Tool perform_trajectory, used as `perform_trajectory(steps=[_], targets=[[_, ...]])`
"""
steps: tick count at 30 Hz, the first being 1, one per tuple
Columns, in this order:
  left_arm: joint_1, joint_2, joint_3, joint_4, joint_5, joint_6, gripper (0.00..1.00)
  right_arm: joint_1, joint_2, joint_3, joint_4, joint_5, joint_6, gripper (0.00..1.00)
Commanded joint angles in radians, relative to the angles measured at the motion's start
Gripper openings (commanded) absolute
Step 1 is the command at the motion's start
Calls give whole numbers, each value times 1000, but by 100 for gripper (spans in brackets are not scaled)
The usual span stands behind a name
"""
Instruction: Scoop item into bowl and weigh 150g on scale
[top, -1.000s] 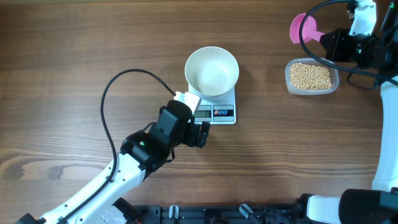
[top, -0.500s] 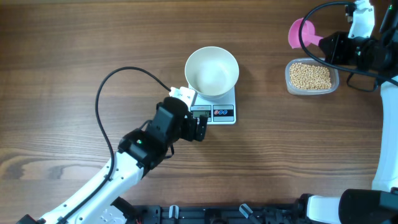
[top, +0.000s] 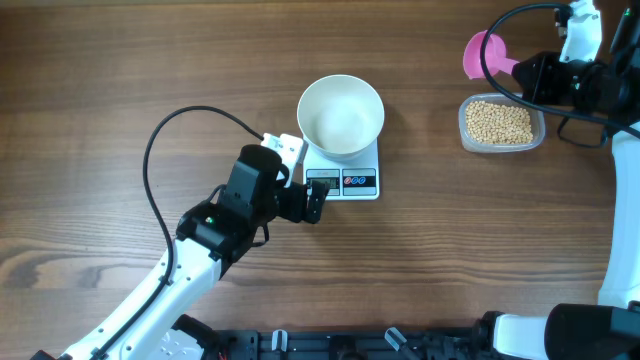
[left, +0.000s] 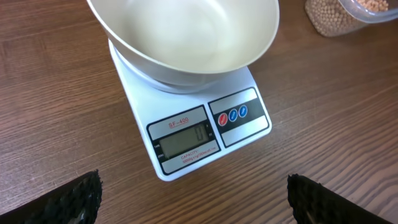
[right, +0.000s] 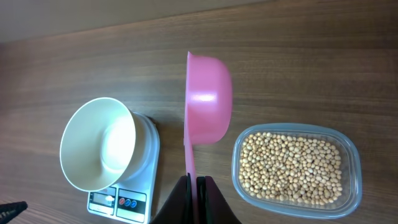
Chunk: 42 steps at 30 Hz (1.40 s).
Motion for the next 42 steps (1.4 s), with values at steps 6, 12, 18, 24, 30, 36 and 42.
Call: perform_trajectory(steps=[6, 12, 18, 24, 30, 36, 42], targets=[[-14, 3, -5, 2, 23, 48, 100, -2, -6, -3, -2, -24, -20, 4], [-14, 3, -5, 3, 23, 48, 100, -2, -6, -3, -2, 40, -23, 4], [-14, 3, -5, 2, 23, 48, 100, -2, -8, -3, -8, 212, -29, 4], [-14, 3, -5, 2, 23, 47, 100, -2, -7, -3, -50, 393, -45, 4], [-14, 3, -5, 2, 23, 48, 100, -2, 8, -16, -108, 462, -43, 4], [-14, 3, -5, 2, 23, 47, 100, -2, 26, -85, -84, 467, -46, 4], [-14, 3, -5, 2, 23, 48, 100, -2, 29, -156, -10, 467, -47, 4]])
